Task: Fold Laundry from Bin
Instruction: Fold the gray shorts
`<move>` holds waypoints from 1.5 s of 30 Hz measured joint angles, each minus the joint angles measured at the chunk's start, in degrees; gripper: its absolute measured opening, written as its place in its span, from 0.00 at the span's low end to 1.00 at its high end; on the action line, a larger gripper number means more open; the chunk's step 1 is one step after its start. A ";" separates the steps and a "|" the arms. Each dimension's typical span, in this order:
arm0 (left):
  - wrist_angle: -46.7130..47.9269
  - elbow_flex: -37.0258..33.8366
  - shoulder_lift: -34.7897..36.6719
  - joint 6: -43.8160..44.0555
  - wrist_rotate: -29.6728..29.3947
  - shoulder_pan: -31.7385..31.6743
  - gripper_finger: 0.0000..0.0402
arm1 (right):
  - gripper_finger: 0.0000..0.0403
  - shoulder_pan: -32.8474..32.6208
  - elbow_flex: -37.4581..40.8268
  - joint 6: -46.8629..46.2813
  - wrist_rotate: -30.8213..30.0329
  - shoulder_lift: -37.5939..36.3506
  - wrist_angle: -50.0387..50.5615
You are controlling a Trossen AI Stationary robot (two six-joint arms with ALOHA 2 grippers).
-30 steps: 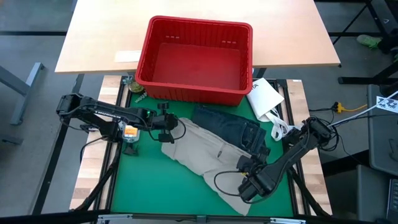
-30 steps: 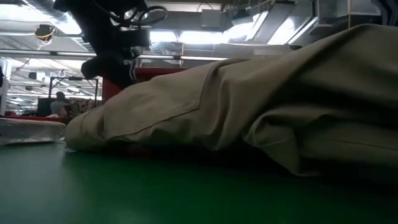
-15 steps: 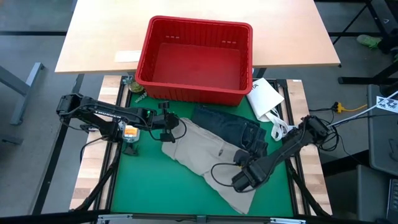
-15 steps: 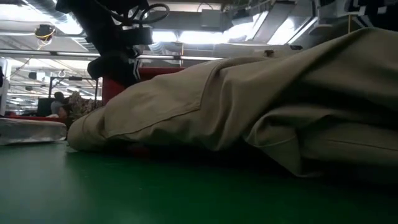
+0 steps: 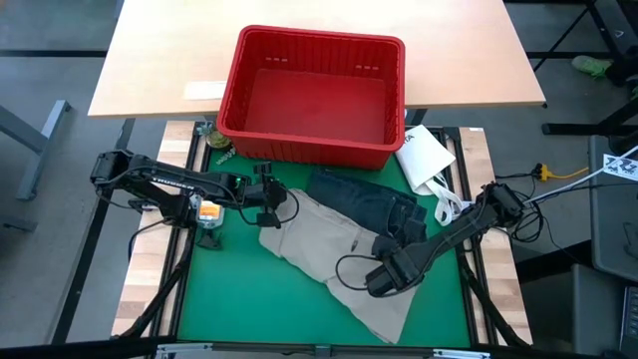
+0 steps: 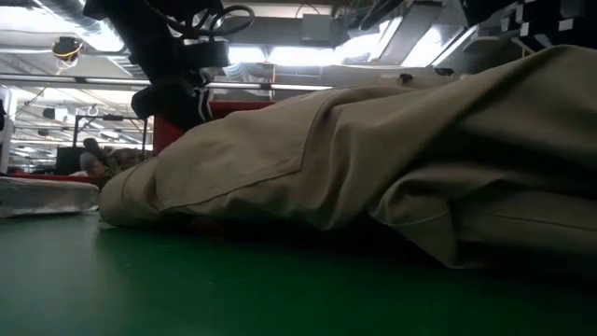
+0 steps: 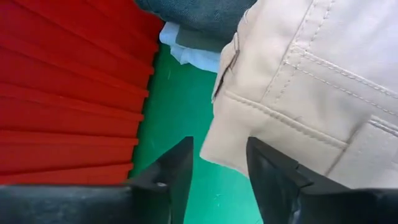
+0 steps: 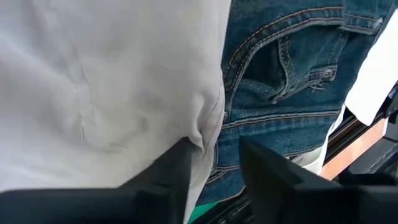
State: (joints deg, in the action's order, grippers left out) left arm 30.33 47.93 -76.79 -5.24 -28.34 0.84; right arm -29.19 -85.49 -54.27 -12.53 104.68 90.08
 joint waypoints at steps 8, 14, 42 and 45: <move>0.00 0.01 0.38 -4.59 -8.54 0.00 0.42 | 0.46 -0.02 0.00 2.49 4.36 -0.22 -0.13; -0.10 0.01 2.57 -5.49 -8.46 0.02 0.42 | 0.45 -0.02 -0.02 3.64 4.45 -3.29 -0.09; -18.62 0.04 1.49 4.88 26.31 7.81 0.42 | 0.46 -0.02 -0.07 14.28 -22.18 -8.86 -27.36; -25.77 0.04 -2.18 4.65 24.38 9.76 0.42 | 0.46 0.04 -0.11 19.77 -25.54 -7.69 -33.24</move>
State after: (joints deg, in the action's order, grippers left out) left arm 4.56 47.97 -78.97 -0.59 -3.96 10.60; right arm -29.15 -85.60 -34.50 -38.07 96.99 56.84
